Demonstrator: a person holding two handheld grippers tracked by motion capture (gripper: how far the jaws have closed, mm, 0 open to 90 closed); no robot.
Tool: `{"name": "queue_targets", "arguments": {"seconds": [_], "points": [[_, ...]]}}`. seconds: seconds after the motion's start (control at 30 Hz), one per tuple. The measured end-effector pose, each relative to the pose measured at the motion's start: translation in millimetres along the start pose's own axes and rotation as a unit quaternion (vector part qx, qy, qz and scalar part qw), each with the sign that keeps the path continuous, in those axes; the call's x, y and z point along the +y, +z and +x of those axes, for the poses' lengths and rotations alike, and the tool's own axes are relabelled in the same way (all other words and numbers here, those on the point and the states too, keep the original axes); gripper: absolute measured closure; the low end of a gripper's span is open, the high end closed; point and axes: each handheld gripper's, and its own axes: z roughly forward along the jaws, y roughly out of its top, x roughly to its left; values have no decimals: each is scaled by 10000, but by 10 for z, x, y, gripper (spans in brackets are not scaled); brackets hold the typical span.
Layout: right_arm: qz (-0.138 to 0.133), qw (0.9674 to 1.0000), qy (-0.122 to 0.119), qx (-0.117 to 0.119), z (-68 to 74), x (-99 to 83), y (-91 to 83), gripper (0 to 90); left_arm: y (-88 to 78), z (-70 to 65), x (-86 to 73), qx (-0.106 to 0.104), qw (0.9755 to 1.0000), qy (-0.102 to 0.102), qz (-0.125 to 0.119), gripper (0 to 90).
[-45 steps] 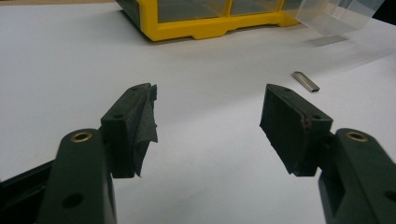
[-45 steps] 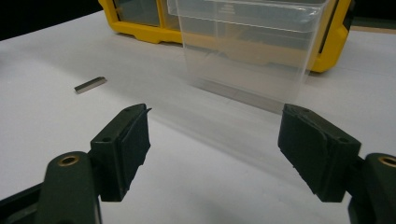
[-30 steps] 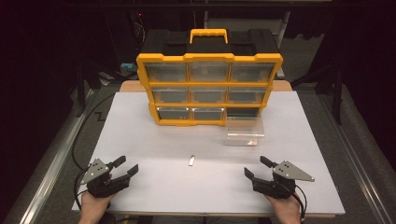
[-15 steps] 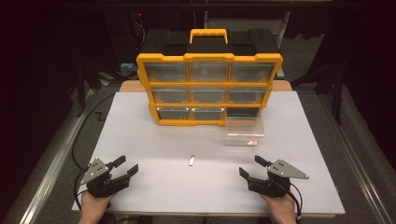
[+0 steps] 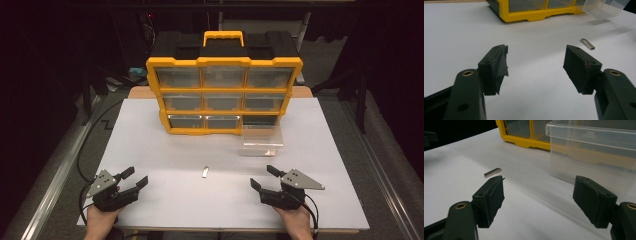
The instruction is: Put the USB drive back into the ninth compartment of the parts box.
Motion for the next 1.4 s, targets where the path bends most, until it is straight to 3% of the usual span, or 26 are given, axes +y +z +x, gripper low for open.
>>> {"name": "queue_targets", "arguments": {"seconds": [0.2,0.73,1.4], "points": [[-16,9998,62,172,28,59,70,241,4,6,0,-7,10000,-11,28,359],[136,9986,-62,508,190,158,306,209,2,17,-5,-6,10000,-57,29,358],[369,9968,-158,684,351,259,527,223,2,23,-7,0,10000,-67,14,358]]}}
